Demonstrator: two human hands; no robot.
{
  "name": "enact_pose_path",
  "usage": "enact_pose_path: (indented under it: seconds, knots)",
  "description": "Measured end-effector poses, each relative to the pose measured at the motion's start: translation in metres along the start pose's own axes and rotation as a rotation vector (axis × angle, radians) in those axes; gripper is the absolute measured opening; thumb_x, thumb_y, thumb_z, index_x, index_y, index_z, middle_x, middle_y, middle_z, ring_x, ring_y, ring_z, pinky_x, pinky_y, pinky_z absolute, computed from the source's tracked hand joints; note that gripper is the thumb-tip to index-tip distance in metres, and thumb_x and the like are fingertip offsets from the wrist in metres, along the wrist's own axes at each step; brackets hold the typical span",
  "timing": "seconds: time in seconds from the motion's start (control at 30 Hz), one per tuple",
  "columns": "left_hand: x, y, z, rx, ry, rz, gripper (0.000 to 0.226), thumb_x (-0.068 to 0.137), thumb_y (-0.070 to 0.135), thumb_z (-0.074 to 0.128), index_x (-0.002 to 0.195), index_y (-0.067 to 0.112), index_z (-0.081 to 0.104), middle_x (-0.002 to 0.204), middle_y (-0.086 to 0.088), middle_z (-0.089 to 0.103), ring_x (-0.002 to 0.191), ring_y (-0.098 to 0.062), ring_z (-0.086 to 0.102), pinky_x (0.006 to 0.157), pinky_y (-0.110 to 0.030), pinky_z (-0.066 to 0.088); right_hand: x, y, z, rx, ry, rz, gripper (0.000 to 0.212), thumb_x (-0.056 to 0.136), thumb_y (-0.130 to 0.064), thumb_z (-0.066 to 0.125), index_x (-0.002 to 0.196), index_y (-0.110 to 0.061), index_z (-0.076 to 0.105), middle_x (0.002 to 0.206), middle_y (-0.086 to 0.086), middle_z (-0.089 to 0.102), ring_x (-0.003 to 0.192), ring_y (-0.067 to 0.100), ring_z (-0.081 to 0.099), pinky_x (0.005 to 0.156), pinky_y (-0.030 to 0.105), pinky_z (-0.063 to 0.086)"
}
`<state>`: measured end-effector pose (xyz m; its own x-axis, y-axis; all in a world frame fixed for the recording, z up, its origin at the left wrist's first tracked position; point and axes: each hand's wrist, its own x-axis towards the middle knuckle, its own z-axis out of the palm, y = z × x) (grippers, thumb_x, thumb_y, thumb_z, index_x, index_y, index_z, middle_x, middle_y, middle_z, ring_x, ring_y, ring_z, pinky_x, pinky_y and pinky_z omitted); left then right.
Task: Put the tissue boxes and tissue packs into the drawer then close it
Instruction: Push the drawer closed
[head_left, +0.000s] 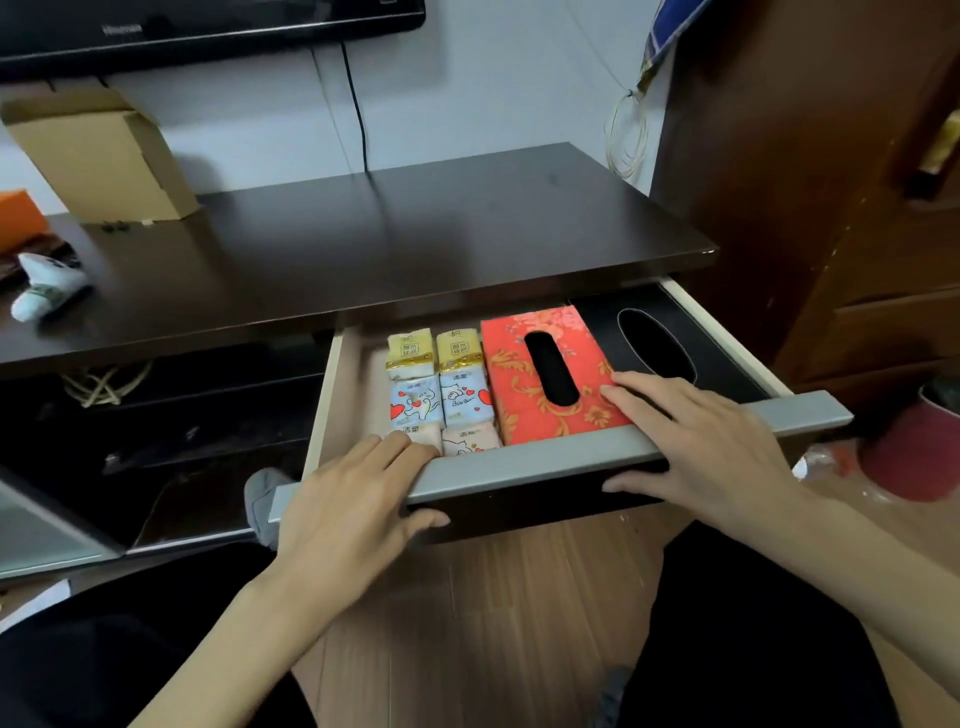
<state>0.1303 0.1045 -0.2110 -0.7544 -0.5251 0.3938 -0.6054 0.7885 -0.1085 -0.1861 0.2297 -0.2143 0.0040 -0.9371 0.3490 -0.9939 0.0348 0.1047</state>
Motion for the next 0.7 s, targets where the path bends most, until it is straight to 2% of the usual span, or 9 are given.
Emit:
enact_pose_path:
  seconds: [0.1, 0.2, 0.27, 0.37, 0.5, 0.57, 0.63, 0.7]
  knots:
    - [0.021, -0.015, 0.015, -0.001, 0.037, -0.008, 0.057, 0.069, 0.057, 0.078, 0.113, 0.024, 0.063, 0.097, 0.006, 0.067, 0.083, -0.019, 0.063, 0.055, -0.028, 0.042, 0.026, 0.006, 0.012, 0.0, 0.039, 0.015, 0.094, 0.07, -0.071, 0.073, 0.144, -0.015, 0.055, 0.144, 0.001, 0.059, 0.121, 0.024, 0.062, 0.084, 0.037, 0.055]
    - [0.04, -0.029, 0.032, 0.008, 0.088, -0.03, 0.059, 0.071, 0.055, 0.079, 0.116, 0.021, 0.062, 0.101, 0.003, 0.068, 0.085, -0.022, 0.062, 0.061, -0.033, 0.046, 0.049, 0.012, 0.027, -0.01, 0.119, 0.05, 0.091, 0.069, -0.069, 0.074, 0.139, -0.014, 0.059, 0.136, 0.002, 0.063, 0.111, 0.025, 0.065, 0.083, 0.037, 0.053]
    - [0.053, -0.038, 0.041, 0.027, 0.119, -0.043, 0.062, 0.07, 0.054, 0.081, 0.118, 0.018, 0.064, 0.1, 0.0, 0.068, 0.084, -0.024, 0.061, 0.064, -0.036, 0.047, 0.06, 0.014, 0.041, 0.009, 0.21, 0.089, 0.086, 0.071, -0.066, 0.075, 0.137, -0.012, 0.061, 0.131, 0.003, 0.065, 0.11, 0.025, 0.063, 0.089, 0.039, 0.05]
    - [0.071, -0.05, 0.053, 0.055, 0.162, -0.054, 0.063, 0.07, 0.053, 0.081, 0.119, 0.017, 0.064, 0.096, 0.0, 0.065, 0.083, -0.026, 0.057, 0.067, -0.038, 0.044, 0.069, 0.01, 0.064, 0.053, 0.326, 0.166, 0.078, 0.078, -0.059, 0.075, 0.138, -0.014, 0.057, 0.131, 0.004, 0.063, 0.12, 0.026, 0.056, 0.103, 0.042, 0.042]
    - [0.08, -0.057, 0.066, 0.075, 0.228, -0.114, 0.064, 0.074, 0.05, 0.082, 0.123, 0.013, 0.063, 0.103, -0.004, 0.066, 0.089, -0.029, 0.058, 0.077, -0.039, 0.043, 0.077, 0.001, 0.08, 0.12, 0.356, 0.236, 0.078, 0.085, -0.045, 0.075, 0.149, -0.013, 0.045, 0.146, 0.008, 0.052, 0.139, 0.028, 0.044, 0.121, 0.046, 0.027]
    - [0.074, -0.049, 0.071, 0.042, 0.271, -0.191, 0.065, 0.078, 0.043, 0.081, 0.131, 0.012, 0.059, 0.117, -0.007, 0.065, 0.103, -0.029, 0.058, 0.09, -0.039, 0.042, 0.076, 0.0, 0.081, 0.174, 0.349, 0.254, 0.08, 0.088, -0.036, 0.075, 0.154, -0.012, 0.039, 0.155, 0.009, 0.045, 0.147, 0.028, 0.037, 0.125, 0.044, 0.02]
    - [0.061, -0.035, 0.076, -0.025, 0.312, -0.264, 0.068, 0.08, 0.03, 0.079, 0.14, 0.011, 0.052, 0.136, -0.009, 0.058, 0.125, -0.03, 0.052, 0.108, -0.043, 0.037, 0.065, -0.001, 0.082, 0.248, 0.35, 0.276, 0.082, 0.089, -0.03, 0.074, 0.157, -0.011, 0.033, 0.163, 0.009, 0.035, 0.153, 0.027, 0.026, 0.123, 0.043, 0.025]
    - [0.043, -0.021, 0.081, -0.129, 0.336, -0.33, 0.074, 0.082, 0.022, 0.074, 0.148, 0.011, 0.043, 0.152, -0.009, 0.044, 0.144, -0.028, 0.037, 0.118, -0.045, 0.028, 0.046, -0.003, 0.086, 0.343, 0.364, 0.317, 0.084, 0.09, -0.027, 0.073, 0.159, -0.013, 0.027, 0.168, 0.007, 0.023, 0.157, 0.024, 0.016, 0.119, 0.042, 0.031]
